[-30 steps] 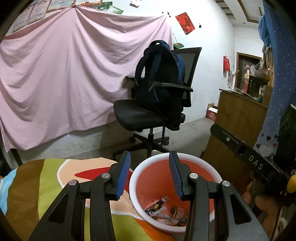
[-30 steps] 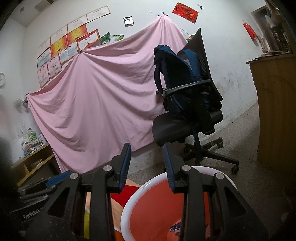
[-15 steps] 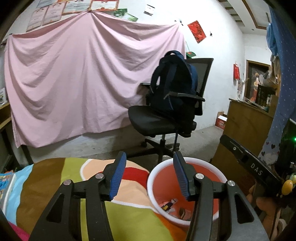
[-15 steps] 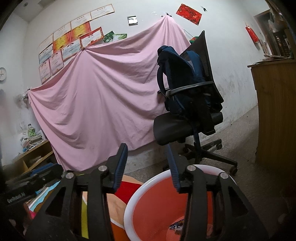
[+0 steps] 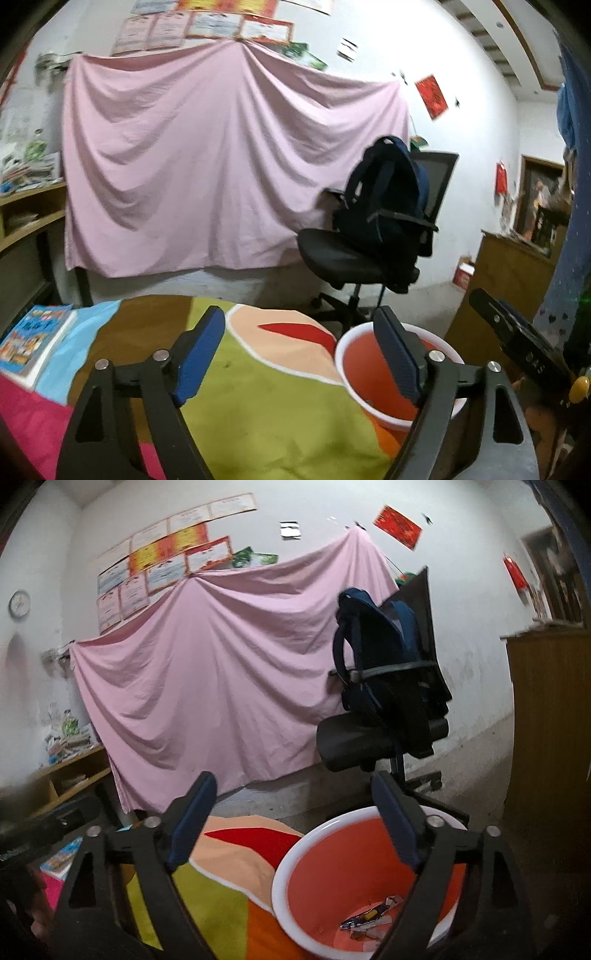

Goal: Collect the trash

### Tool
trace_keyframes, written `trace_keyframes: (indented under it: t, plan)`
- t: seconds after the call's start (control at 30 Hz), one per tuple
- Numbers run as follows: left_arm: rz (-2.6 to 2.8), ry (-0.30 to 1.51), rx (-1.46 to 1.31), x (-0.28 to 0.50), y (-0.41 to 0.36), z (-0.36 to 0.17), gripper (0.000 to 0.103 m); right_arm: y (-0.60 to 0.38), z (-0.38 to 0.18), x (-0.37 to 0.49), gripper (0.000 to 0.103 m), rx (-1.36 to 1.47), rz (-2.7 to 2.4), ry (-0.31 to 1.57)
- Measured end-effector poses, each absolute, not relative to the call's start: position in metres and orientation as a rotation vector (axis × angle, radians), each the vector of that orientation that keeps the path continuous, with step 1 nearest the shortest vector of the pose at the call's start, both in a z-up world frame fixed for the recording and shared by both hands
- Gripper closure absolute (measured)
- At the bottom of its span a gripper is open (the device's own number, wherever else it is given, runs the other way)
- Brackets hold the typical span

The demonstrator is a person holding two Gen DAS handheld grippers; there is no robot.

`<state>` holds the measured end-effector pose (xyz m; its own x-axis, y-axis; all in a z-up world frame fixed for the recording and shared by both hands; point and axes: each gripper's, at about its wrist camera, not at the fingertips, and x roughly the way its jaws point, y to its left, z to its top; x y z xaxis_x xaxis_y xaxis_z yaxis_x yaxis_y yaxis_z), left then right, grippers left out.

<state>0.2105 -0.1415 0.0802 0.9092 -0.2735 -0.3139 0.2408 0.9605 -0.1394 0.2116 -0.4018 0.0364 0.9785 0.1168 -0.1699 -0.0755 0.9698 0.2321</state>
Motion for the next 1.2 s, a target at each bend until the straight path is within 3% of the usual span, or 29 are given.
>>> trace_keyframes:
  t: [0.2, 0.73, 1.2]
  plan:
    - [-0.216, 0.293, -0.144, 0.172, -0.109, 0.079, 0.005, -0.376, 0.036, 0.175, 0.0, 0.193, 0.152, 0.171]
    - [-0.146, 0.253, -0.16, 0.079, -0.058, 0.061, 0.002, -0.329, 0.035, 0.072, 0.0, 0.13, 0.196, 0.108]
    - [-0.113, 0.253, -0.103, 0.04, -0.051, 0.028, 0.002, -0.309, 0.011, 0.032, 0.0, 0.106, 0.165, 0.139]
